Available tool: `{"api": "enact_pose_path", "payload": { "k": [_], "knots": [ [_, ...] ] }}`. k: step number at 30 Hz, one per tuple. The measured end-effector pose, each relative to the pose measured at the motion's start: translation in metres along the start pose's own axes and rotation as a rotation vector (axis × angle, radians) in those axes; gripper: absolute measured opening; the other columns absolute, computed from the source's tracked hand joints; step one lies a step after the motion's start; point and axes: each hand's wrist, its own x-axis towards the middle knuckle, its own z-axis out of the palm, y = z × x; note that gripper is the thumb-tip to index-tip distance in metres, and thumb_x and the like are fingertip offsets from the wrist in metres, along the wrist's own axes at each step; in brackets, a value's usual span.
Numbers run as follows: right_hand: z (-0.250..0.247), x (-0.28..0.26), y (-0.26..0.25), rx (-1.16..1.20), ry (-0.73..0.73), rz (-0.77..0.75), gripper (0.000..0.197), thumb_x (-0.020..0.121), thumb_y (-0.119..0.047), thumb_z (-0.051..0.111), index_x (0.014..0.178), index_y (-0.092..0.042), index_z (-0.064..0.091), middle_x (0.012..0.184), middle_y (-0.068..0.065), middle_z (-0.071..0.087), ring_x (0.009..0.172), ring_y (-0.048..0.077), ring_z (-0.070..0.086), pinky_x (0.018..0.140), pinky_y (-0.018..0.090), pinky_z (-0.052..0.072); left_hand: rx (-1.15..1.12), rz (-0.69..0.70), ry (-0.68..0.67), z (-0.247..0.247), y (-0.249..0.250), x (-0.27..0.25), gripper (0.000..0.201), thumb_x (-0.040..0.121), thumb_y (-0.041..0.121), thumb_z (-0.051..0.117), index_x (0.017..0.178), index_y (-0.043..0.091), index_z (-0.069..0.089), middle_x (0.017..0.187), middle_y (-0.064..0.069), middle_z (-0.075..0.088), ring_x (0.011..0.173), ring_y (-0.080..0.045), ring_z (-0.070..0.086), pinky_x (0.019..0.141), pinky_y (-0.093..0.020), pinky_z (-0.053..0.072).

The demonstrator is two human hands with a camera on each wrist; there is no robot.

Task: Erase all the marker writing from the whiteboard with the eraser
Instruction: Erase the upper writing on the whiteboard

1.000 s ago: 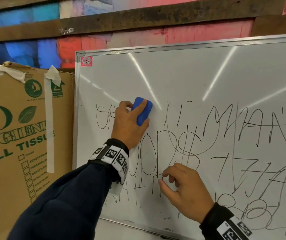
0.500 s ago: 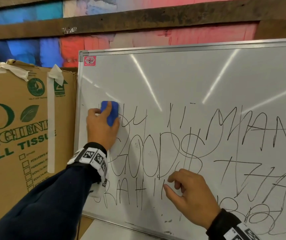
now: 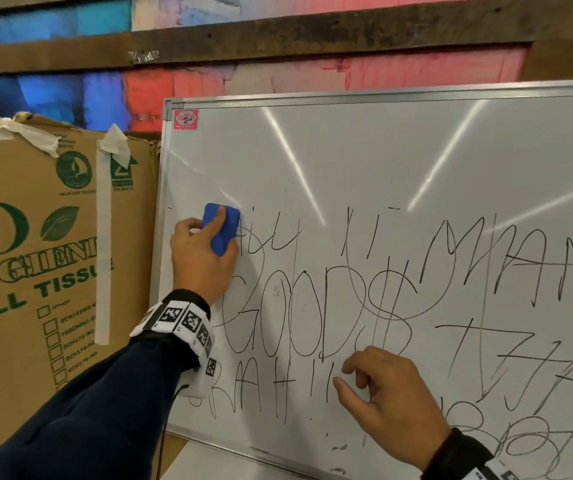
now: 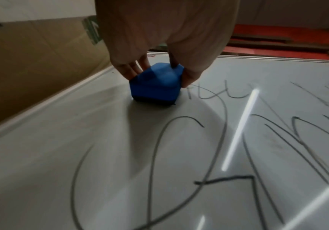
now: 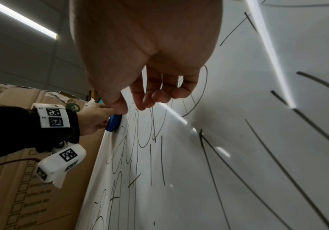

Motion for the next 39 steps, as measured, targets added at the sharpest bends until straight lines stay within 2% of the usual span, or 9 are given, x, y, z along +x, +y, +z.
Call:
{"api": "enact_pose_path", "payload": {
  "k": [4,10,13,17,22,26,32,36,39],
  "knots": [
    [0.002,-0.003,0.002,0.014,-0.015,0.007,0.033,0.083,-0.071,0.038,0.091,-0.045,0.057,0.072,-0.022,0.050,0.072,0.006,0.053,0.061,0.016,0.045,-0.001,-0.213,0.072,-0.024,-0.023,0.013,0.057,0.088,0.023,0.071,0.141,0.019,0.053,0.133,-0.015,0.044,0.117,-0.029,0.052,0.097,-0.021,0.033],
    [0.011,-0.004,0.003,0.046,-0.026,-0.007,0.027,0.084,-0.067,0.045,0.089,-0.045,0.058,0.070,-0.021,0.050,0.077,0.005,0.053,0.057,0.013,0.040,0.019,-0.053,0.025,-0.019,-0.018,0.008,0.061,0.084,0.028,0.075,0.141,0.024,0.054,0.122,-0.009,0.051,0.107,-0.020,0.052,0.096,-0.023,0.038],
    [0.014,-0.005,0.001,0.059,-0.043,-0.016,0.025,0.084,-0.067,0.045,0.089,-0.045,0.057,0.070,-0.021,0.050,0.074,0.005,0.053,0.058,0.013,0.040,0.033,-0.053,0.060,-0.014,-0.010,0.014,0.067,0.084,0.030,0.075,0.145,0.027,0.048,0.117,-0.009,0.054,0.101,-0.016,0.049,0.093,-0.023,0.037],
    [0.009,-0.010,0.012,0.059,-0.009,-0.005,0.024,0.084,-0.066,0.048,0.088,-0.045,0.058,0.069,-0.021,0.051,0.072,0.006,0.054,0.057,0.017,0.045,0.010,-0.116,0.093,-0.011,-0.004,0.019,0.068,0.085,0.030,0.073,0.147,0.028,0.045,0.119,-0.012,0.052,0.107,-0.023,0.052,0.095,-0.022,0.034],
    [0.007,-0.011,0.017,0.048,0.017,-0.011,0.026,0.085,-0.064,0.051,0.088,-0.041,0.062,0.070,-0.019,0.051,0.071,0.008,0.054,0.057,0.022,0.048,-0.003,-0.004,0.029,0.000,0.005,0.005,0.065,0.084,0.030,0.075,0.143,0.030,0.049,0.120,-0.007,0.051,0.099,-0.012,0.047,0.091,-0.019,0.037],
    [0.003,-0.012,0.018,0.052,0.016,-0.012,0.028,0.085,-0.065,0.048,0.090,-0.041,0.062,0.070,-0.020,0.051,0.071,0.007,0.054,0.058,0.018,0.047,0.013,-0.145,0.118,-0.007,0.002,0.012,0.066,0.088,0.034,0.070,0.148,0.028,0.043,0.121,-0.013,0.053,0.104,-0.018,0.050,0.093,-0.022,0.035],
    [-0.002,-0.011,0.016,0.060,0.016,-0.017,0.024,0.085,-0.066,0.046,0.089,-0.045,0.057,0.070,-0.020,0.051,0.073,0.007,0.054,0.059,0.016,0.045,-0.063,-0.010,0.043,0.012,0.029,-0.001,0.068,0.084,0.033,0.076,0.145,0.033,0.047,0.121,-0.003,0.047,0.101,-0.012,0.047,0.094,-0.021,0.040],
    [-0.010,-0.018,0.021,0.064,0.032,-0.008,0.025,0.085,-0.065,0.048,0.089,-0.043,0.059,0.070,-0.020,0.052,0.072,0.008,0.055,0.058,0.018,0.047,-0.089,-0.167,0.140,0.008,0.014,0.008,0.069,0.083,0.046,0.073,0.145,0.031,0.047,0.120,-0.006,0.052,0.101,-0.019,0.055,0.099,-0.036,0.049],
    [-0.015,-0.020,0.025,0.060,0.043,0.001,0.028,0.084,-0.068,0.044,0.089,-0.044,0.058,0.070,-0.019,0.052,0.074,0.008,0.055,0.058,0.015,0.044,-0.106,-0.141,0.127,0.014,0.030,-0.005,0.066,0.085,0.039,0.074,0.145,0.029,0.048,0.117,-0.003,0.044,0.099,-0.014,0.048,0.099,-0.025,0.042]
  ]
}}
